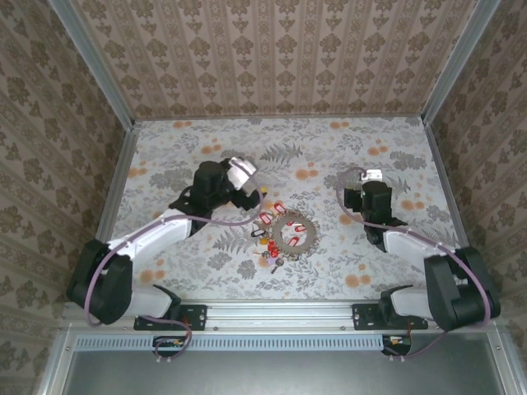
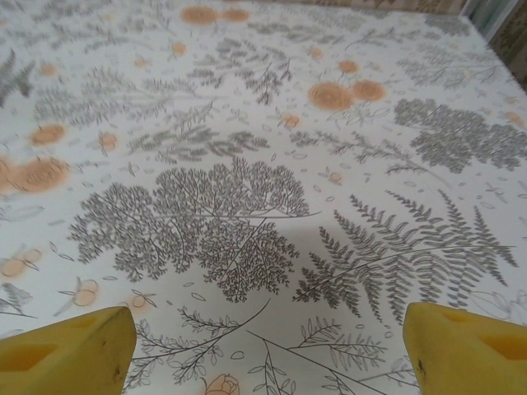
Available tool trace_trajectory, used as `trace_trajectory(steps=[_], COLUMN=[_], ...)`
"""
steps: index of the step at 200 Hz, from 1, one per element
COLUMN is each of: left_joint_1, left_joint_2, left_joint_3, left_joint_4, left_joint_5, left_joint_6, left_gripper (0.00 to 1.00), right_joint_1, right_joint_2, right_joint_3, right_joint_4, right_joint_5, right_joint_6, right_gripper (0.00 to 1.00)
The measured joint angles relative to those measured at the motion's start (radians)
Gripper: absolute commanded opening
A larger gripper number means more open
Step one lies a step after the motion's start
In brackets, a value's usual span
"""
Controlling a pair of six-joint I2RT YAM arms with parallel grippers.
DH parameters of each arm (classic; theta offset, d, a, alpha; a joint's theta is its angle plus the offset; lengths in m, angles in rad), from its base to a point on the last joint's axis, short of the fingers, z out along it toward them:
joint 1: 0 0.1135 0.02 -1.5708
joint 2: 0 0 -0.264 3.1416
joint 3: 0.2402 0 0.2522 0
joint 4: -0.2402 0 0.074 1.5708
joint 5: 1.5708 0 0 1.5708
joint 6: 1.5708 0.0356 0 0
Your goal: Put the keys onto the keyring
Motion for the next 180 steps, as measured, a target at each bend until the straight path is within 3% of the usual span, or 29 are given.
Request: trace_trajectory(steps=[43, 74, 84, 97, 141, 180], left_joint_1=[0.196, 0.306, 0.333, 0.361, 0.43, 0.45], left_joint_2=[-0.168, -0.247, -0.263, -0.273, -0.259, -0.124], left_joint_3=[-0.139, -0.222, -0.244, -0.267, -0.334, -0.364], left_joint_4=[0.048, 0.061, 0.061, 0.062, 0.116, 0.259], left_joint_5=[-0.137, -0.192, -0.202, -0.212, -0.222, -0.172], left_joint_6=[-0.077, -0.116, -0.124, -0.13, -0.147, -0.143], left_gripper=[1.0, 1.0, 1.0, 1.0, 1.0, 1.0], right_joint_1=[-0.013, -0.08, -0.104, -0.121, -0.14, -0.144], right_joint_2=[0.158, 0.163, 0.17, 0.2, 0.22, 0.22], right_joint_3=[0.019, -0.02, -0.068, -0.116, -0.08, -0.074], right_joint_4=[0.151, 0.296, 0.39, 0.468, 0.457, 0.465], right_joint_5=[-0.054, -0.135, -0.167, -0.181, -0.19, -0.19], right_joint_6=[-0.082, -0.085, -0.08, -0.069, -0.042, -0.03], right_gripper=[0.84, 0.84, 0.9, 0.99, 1.0, 0.99])
